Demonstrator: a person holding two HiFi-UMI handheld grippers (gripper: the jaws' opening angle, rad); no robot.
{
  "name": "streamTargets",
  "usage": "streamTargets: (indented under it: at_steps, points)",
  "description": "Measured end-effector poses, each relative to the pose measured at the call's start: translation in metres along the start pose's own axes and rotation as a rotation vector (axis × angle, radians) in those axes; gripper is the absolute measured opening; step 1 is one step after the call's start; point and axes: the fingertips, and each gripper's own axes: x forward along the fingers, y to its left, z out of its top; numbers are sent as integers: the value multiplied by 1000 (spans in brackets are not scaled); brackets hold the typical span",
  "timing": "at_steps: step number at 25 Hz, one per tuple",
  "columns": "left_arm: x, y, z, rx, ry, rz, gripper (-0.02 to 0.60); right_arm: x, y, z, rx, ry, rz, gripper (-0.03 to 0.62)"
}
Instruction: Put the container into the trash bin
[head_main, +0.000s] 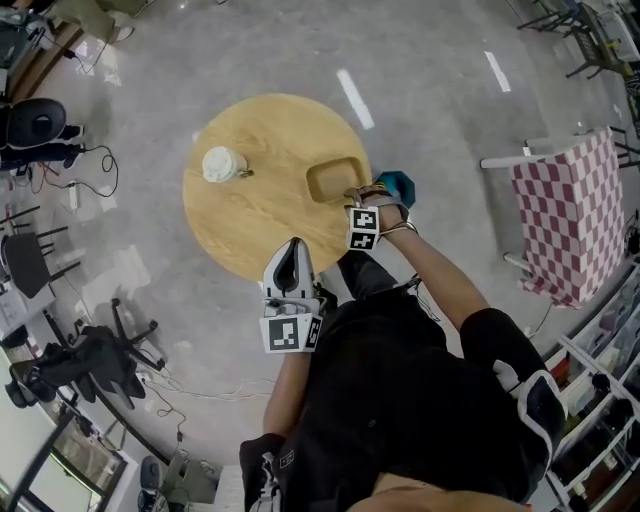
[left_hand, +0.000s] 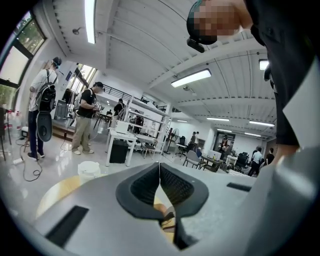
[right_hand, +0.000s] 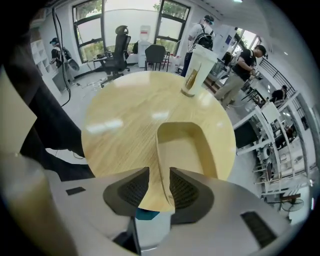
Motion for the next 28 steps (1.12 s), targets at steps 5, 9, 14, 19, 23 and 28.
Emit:
streamTargets:
  at_steps: [5,9,14,19,23,28]
  points:
    - [4,0,-2,-12,8,19,11,23,0,-5,-29,29,32,114]
    - [5,-1,-4,-10,10,33,11,27,0,-9,-41,26,29,49]
    - [4,-2,1,-4,9,39,11,16,0,-3,-36,11,12,44]
    - [4,-2,18,23,-12,9,11,-8,3,4,112,-25,4,41]
    - [4,-7,24,34,-15,-80,11,-37,12,6,264,-56,-26,41]
    - [-11,-28,19,35,-1,-194,11,-82,35,0,392,-64,-82,40]
